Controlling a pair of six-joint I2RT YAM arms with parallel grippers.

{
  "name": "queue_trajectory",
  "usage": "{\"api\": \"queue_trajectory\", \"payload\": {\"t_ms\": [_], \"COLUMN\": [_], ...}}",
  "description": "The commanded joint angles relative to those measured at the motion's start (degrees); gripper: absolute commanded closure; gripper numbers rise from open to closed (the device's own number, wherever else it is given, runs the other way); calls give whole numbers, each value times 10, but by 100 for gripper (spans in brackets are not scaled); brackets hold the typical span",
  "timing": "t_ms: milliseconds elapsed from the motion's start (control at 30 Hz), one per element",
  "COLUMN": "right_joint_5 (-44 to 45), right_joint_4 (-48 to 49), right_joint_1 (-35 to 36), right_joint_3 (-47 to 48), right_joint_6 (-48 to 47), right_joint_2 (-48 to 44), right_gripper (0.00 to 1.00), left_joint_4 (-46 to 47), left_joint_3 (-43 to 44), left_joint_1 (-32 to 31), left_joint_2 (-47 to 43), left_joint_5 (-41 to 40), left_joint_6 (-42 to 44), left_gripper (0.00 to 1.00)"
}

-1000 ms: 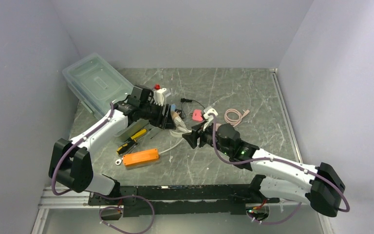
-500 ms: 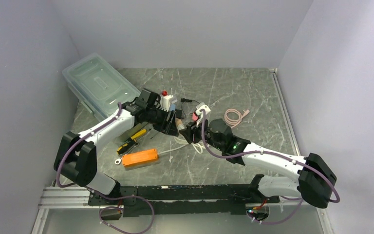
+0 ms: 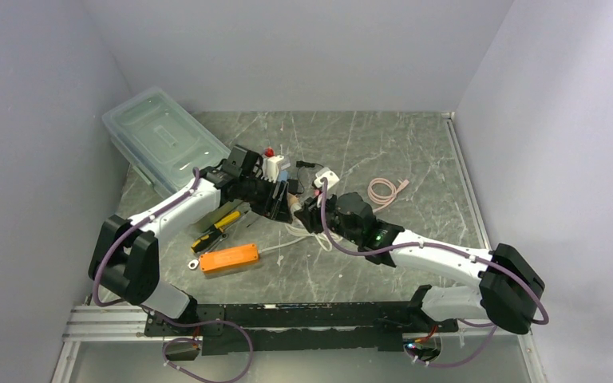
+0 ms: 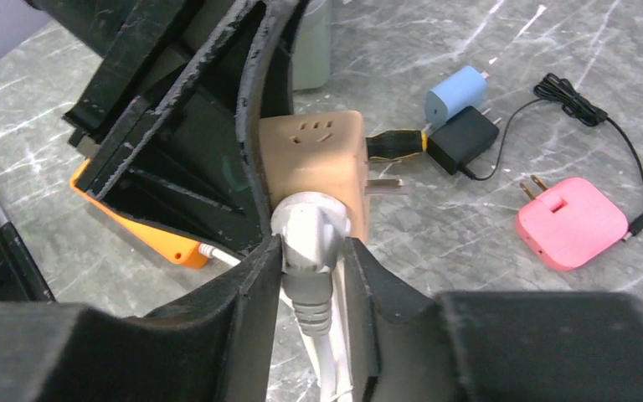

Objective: Pull the plug off the socket
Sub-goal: Remove the plug from the socket.

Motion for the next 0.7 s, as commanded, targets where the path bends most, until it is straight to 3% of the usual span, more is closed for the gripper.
{"api": "queue_trajectory", "payload": {"t_ms": [0, 67, 167, 500, 600, 667], "right_joint_5": [16, 22, 46, 249, 267, 234], "right_joint_4": [24, 16, 21, 67, 44, 33], "right_joint_1": [-2, 0, 15, 162, 154, 112], "right_joint_3": [26, 33, 27, 14, 25, 16], "right_joint_6": [-10, -14, -29, -128, -98, -65], "right_joint_2": [0, 4, 10, 8, 16, -5], "right_gripper": [70, 79, 100, 100, 100, 100], "left_joint_4": [20, 23, 21, 24, 27, 25], "left_joint_3": [30, 29, 32, 33, 28, 25], "left_joint_1": [-5, -5, -5, 24, 24, 24], "left_joint_2": [-7, -8, -7, 9, 8, 7], "left_joint_5": [39, 39, 29, 22, 25, 19], "left_joint_6": [3, 2, 2, -23, -17, -10], "left_gripper": [100, 100, 100, 100, 100, 100]}}
